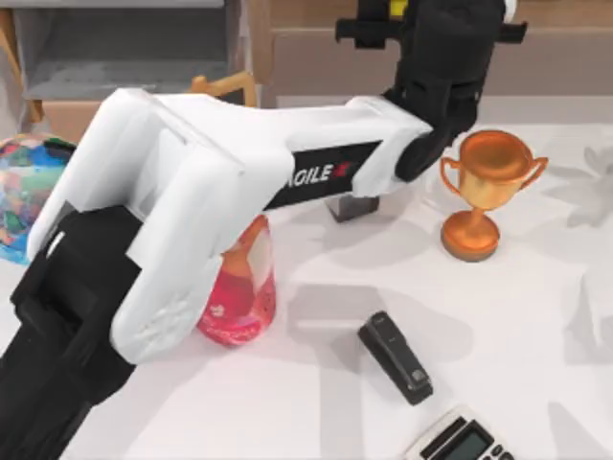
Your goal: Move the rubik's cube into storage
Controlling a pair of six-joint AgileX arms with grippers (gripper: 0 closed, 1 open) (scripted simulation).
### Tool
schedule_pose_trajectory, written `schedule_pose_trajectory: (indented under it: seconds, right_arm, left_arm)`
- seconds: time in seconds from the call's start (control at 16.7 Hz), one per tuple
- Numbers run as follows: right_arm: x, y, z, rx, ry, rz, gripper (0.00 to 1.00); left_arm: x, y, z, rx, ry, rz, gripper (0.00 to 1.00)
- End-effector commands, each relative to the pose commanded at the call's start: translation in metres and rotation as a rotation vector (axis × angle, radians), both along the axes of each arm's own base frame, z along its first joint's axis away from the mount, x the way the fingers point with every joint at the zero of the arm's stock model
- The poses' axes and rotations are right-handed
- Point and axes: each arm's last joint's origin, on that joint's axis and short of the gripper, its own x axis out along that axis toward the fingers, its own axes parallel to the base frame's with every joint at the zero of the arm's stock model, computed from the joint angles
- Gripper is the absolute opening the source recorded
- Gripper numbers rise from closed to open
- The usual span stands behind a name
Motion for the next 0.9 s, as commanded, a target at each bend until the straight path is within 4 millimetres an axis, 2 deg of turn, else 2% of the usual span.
schedule_pose_trajectory:
  seconds: [0.24,0.48,0.72,0.9]
  right_arm:
    - [0.000,0.000,0.000,0.000,0.000,0.000,1.00]
    - [0.000,0.000,0.000,0.000,0.000,0.000,1.00]
    - [0.000,0.000,0.000,0.000,0.000,0.000,1.00]
    - [0.000,0.000,0.000,0.000,0.000,0.000,1.00]
  left_arm:
    - [0.000,0.011,0.033,0.075,0.084,-0.071,0.00]
    - [-0.005,0.034,0.066,0.209,0.265,-0.186,0.00]
    - [-0.014,0.069,0.089,0.346,0.520,-0.309,0.00]
    - [-0.019,0.105,0.104,0.419,0.734,-0.375,0.00]
